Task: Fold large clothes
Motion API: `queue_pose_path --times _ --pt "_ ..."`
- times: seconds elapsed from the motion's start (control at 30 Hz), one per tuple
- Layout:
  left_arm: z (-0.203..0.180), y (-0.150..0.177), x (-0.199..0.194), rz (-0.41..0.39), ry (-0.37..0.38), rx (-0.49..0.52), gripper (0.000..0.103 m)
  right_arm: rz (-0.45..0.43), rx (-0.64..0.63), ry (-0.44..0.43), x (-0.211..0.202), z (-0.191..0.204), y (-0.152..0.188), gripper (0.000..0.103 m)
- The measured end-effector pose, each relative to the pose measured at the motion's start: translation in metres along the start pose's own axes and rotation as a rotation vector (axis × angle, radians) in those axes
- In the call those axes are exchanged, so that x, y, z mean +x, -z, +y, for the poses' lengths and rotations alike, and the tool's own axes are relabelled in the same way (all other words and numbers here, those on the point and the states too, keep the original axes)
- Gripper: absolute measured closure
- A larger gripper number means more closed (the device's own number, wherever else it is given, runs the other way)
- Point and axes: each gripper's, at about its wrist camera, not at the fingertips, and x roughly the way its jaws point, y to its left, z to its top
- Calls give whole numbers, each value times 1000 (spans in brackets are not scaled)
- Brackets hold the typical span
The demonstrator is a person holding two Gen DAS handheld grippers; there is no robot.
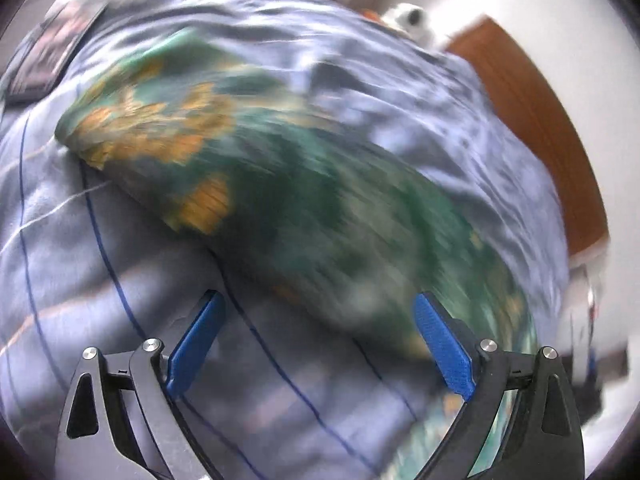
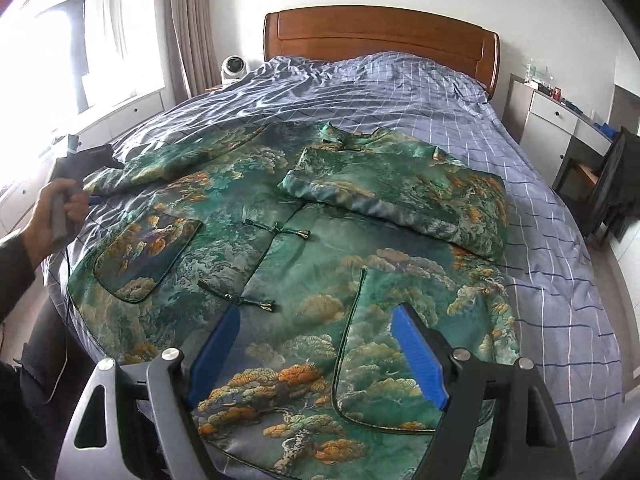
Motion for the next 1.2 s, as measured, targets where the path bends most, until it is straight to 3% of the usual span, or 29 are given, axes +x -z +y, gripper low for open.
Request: queue_pose_path --times 0.13,0.2,0.27,0.37,0.43,0.57,0.73,0.83,0.9,0.93,1.0,1.03,1.07,1.13,1.2 --pt "10 -22 4 -56 3 -84 9 13 -9 -4 2 4 -1 22" --pt "5 -30 2 -96 -19 -83 26 19 -18 -6 3 7 0 22" --pt "-2 -34 1 -108 -60 -52 85 26 -26 -13 5 11 0 22" --pt "-18 -34 -12 -149 -85 31 92 32 -34 -23 8 15 -1 22" --pt "-48 -24 -30 -220 -126 163 93 33 -34 -30 9 17 -1 22" --pt "-115 7 -67 -355 -148 459 93 36 -28 -42 12 18 0 22" --pt "-204 90 -100 -516 -118 900 93 24 -11 -48 10 16 1 22" --pt "-242 155 -94 -545 -90 1159 92 19 6 -45 7 13 2 22" --pt "-253 188 -82 -522 -84 1269 88 11 12 -40 3 10 3 22" --pt "-257 211 -71 -494 -82 1331 83 9 13 -37 2 9 4 22" --pt "-260 245 -51 -429 -83 1421 52 6 17 -30 0 6 6 22" --pt "-259 264 -39 -389 -95 1477 21 7 21 -29 0 4 7 22" --pt "-257 283 -34 -365 -108 1522 9 9 26 -26 0 3 9 22" --pt "-243 321 -23 -308 -131 1646 10 11 40 -23 -1 -3 10 22" --pt "-225 338 -25 -309 -135 1707 10 11 49 -23 -2 -7 9 22"
